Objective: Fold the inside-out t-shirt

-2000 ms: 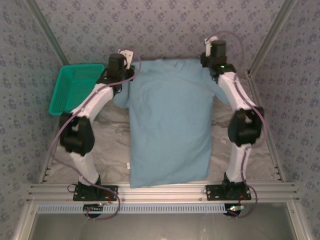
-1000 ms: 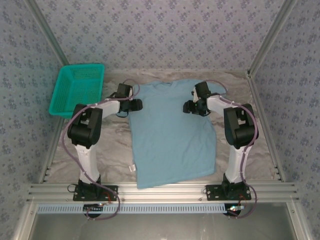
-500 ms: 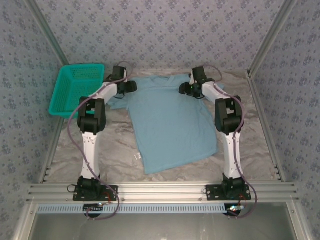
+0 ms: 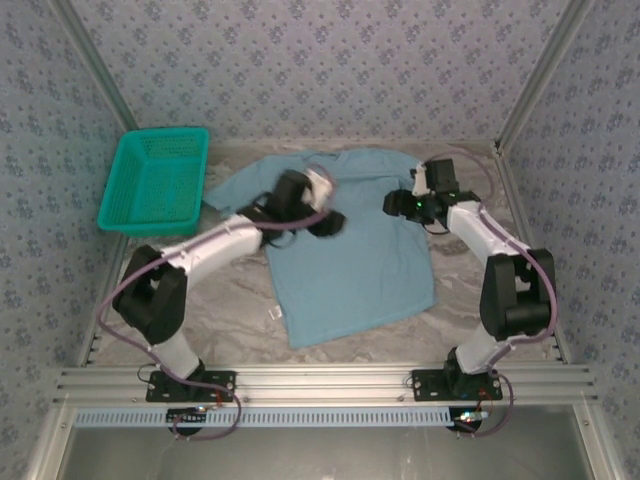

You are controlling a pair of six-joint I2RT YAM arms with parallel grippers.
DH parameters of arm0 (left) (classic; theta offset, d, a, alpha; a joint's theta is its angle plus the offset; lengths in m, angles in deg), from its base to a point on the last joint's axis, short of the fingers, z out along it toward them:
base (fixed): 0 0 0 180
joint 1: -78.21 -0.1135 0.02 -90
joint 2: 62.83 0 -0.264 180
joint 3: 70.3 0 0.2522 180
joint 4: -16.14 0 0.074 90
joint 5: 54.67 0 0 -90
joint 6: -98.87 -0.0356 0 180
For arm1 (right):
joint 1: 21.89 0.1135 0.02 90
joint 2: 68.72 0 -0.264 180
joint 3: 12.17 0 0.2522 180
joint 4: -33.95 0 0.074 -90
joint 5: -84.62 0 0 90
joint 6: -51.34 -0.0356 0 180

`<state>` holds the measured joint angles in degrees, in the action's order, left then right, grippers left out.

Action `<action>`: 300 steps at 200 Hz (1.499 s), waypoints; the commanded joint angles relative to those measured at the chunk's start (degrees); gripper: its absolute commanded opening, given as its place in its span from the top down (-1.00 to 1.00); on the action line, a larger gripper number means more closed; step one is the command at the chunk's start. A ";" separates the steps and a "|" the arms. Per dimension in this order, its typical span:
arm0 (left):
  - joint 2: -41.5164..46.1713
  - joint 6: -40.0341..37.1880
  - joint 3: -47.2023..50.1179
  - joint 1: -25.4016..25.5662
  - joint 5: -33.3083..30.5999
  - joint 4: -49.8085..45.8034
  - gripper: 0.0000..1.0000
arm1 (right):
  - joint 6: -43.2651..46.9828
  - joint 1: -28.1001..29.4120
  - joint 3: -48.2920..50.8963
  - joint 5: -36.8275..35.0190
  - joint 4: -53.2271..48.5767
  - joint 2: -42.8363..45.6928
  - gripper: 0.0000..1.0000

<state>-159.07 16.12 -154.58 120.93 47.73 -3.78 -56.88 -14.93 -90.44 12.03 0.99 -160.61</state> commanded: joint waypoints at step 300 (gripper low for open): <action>-14.24 -12.42 -2.69 17.15 7.96 -8.04 0.92 | -1.38 -9.03 14.24 2.81 3.45 12.51 -0.37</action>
<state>-176.39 0.69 -156.72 139.90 50.01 -12.56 -58.80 -23.70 -76.70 14.02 4.20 -147.87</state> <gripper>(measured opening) 0.048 0.684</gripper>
